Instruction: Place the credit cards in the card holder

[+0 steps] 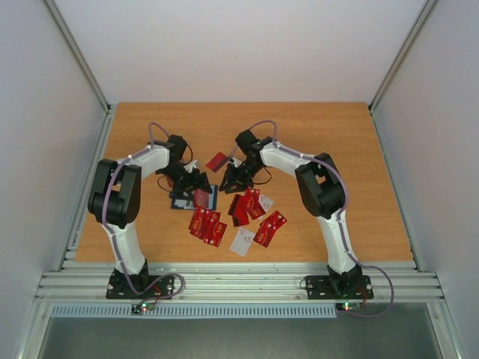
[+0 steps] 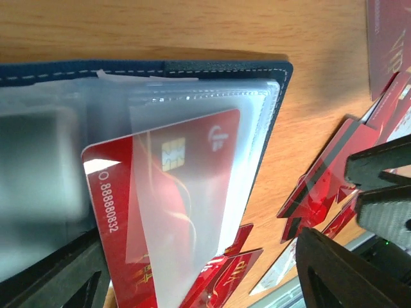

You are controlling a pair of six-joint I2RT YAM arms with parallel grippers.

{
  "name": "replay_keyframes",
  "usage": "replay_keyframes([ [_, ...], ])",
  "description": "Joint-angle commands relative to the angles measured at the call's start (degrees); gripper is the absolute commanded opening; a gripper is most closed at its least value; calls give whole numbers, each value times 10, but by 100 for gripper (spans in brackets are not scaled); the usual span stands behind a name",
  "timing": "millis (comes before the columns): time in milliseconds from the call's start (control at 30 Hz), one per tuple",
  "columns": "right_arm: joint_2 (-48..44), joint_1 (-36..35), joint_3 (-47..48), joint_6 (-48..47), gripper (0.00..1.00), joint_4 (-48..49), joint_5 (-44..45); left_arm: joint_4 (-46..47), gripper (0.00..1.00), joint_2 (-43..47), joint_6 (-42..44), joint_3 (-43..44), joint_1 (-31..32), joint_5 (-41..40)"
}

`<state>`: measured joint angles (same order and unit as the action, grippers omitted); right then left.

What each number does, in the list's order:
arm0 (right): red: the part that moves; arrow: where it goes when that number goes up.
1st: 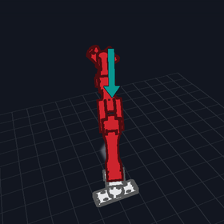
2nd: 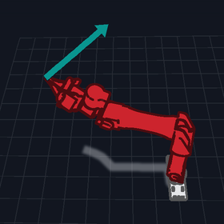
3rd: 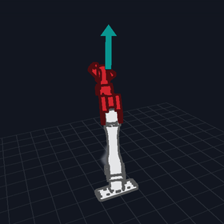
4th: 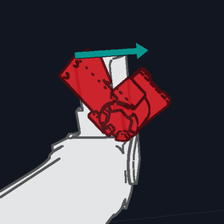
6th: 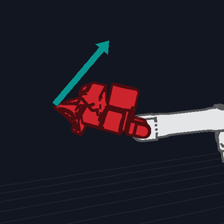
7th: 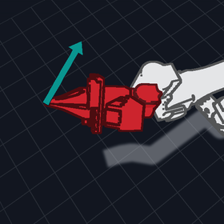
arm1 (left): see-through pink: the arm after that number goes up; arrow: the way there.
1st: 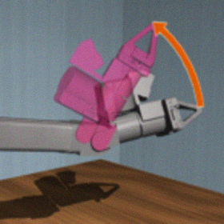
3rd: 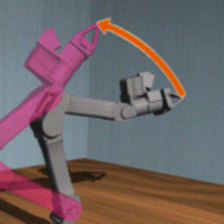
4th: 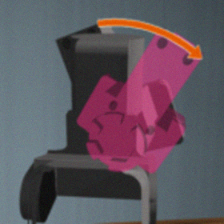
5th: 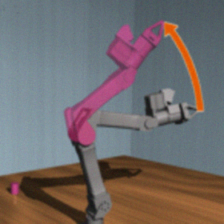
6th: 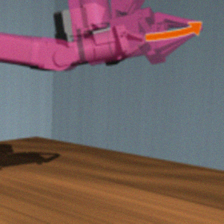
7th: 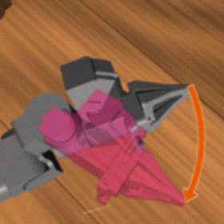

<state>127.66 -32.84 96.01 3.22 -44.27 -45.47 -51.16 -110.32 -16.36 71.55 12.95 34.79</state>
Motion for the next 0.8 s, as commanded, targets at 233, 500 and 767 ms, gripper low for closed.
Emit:
replay_keyframes([
  [233,2,-35,3,27,27,26,-9,8,78,22,-10,-24,4,-52],
  [500,34,-37,23,37,25,23,-5,33,75,4,-26,-21,12,-36],
  [767,61,-39,45,32,18,11,5,33,62,-4,-36,-6,19,-34],
])
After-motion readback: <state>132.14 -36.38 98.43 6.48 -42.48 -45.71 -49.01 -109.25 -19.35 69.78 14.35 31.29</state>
